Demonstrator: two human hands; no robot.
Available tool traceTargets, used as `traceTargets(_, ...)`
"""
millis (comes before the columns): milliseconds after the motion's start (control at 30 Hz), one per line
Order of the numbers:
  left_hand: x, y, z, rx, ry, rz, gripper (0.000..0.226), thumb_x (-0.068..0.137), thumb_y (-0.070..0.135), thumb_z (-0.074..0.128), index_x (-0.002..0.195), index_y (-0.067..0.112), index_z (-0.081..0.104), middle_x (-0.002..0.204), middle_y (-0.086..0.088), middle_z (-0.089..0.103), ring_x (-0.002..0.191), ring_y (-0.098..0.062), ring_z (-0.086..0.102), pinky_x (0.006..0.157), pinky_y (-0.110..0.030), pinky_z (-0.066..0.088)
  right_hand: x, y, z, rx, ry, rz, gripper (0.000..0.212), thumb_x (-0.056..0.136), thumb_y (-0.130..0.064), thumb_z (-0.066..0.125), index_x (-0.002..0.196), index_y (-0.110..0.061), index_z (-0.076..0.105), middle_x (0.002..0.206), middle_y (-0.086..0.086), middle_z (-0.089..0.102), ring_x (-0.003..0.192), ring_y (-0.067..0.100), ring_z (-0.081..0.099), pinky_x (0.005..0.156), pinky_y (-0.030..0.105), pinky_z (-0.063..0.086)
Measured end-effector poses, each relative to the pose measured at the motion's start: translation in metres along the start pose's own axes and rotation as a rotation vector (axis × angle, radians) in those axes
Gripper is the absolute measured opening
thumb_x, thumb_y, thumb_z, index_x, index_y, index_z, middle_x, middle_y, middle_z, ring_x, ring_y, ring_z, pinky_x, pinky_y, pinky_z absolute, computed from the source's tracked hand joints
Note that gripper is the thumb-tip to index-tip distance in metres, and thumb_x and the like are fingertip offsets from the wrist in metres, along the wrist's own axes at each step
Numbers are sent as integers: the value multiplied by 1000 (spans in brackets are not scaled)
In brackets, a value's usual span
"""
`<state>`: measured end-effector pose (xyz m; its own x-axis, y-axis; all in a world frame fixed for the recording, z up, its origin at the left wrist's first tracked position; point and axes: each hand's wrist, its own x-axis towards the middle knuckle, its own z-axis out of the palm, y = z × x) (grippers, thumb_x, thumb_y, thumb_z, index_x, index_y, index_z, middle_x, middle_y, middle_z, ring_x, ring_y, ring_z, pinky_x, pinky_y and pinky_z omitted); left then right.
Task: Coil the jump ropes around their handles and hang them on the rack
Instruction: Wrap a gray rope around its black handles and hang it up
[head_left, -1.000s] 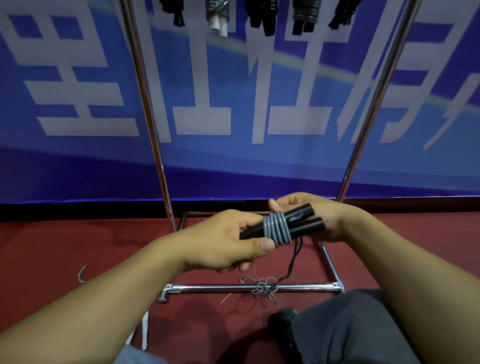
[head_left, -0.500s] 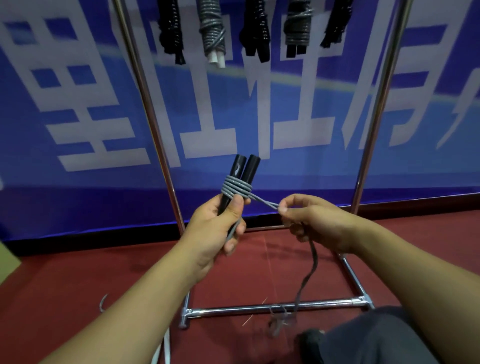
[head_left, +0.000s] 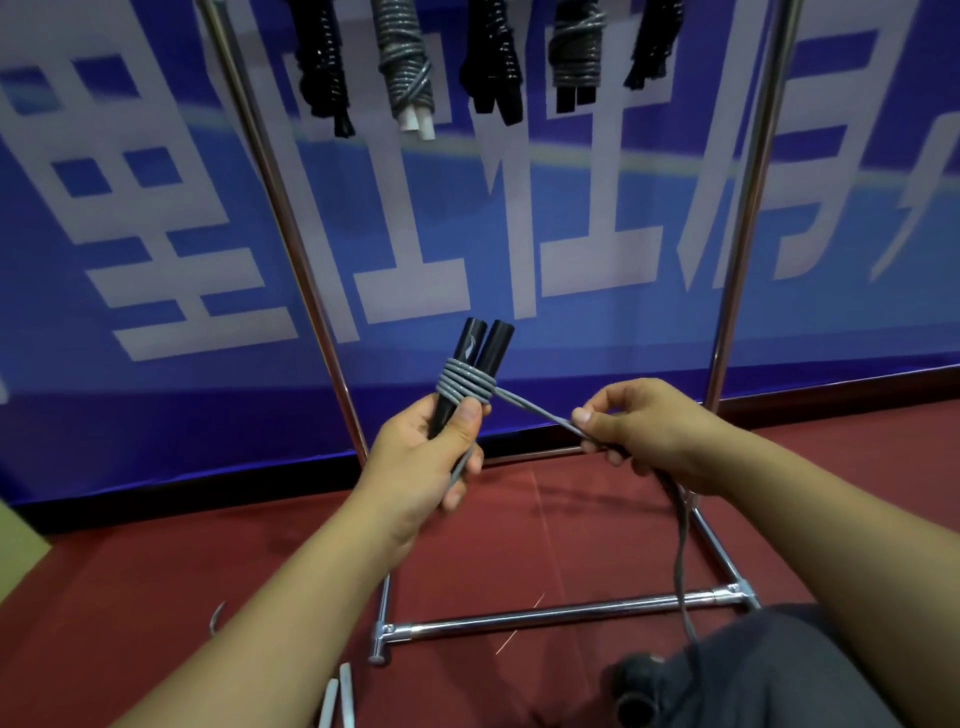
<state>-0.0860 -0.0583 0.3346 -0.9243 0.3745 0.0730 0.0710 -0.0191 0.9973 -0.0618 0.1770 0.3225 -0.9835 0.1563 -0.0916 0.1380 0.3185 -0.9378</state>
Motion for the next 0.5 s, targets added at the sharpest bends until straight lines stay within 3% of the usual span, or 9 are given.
traceTargets(167, 4, -4, -7, 207, 61, 83, 20, 98, 30, 58, 107, 14, 66, 59, -6, 56, 37, -15, 37, 40, -22, 32, -6, -3, -2, -126, -9, -23, 35, 92, -40, 69, 69, -15, 63, 61, 2, 67, 50, 13, 44, 46, 24, 32)
traceTargets(300, 9, -11, -15, 348, 105, 87, 16, 100, 28, 59, 102, 14, 66, 56, -1, 58, 38, -16, 39, 43, -23, 33, -10, -5, -6, -125, -49, -66, 48, 89, -50, 68, 53, -19, 59, 53, 1, 53, 52, 17, 40, 48, 26, 34)
traceTargets(400, 11, -16, -18, 421, 138, 72, 21, 99, 30, 59, 97, 10, 65, 56, 0, 58, 38, -15, 41, 41, -23, 33, -13, -6, -5, -158, -139, -99, 41, 82, -54, 74, 64, -18, 65, 60, 4, 49, 58, 19, 39, 50, 28, 34)
traceTargets(500, 15, -20, -19, 455, 169, 54, 21, 99, 31, 59, 94, 12, 65, 55, 1, 59, 38, -14, 41, 41, -23, 34, -16, -8, -2, -224, -191, -137, 28, 85, -41, 77, 75, -15, 71, 61, -2, 49, 54, 10, 40, 52, 22, 35)
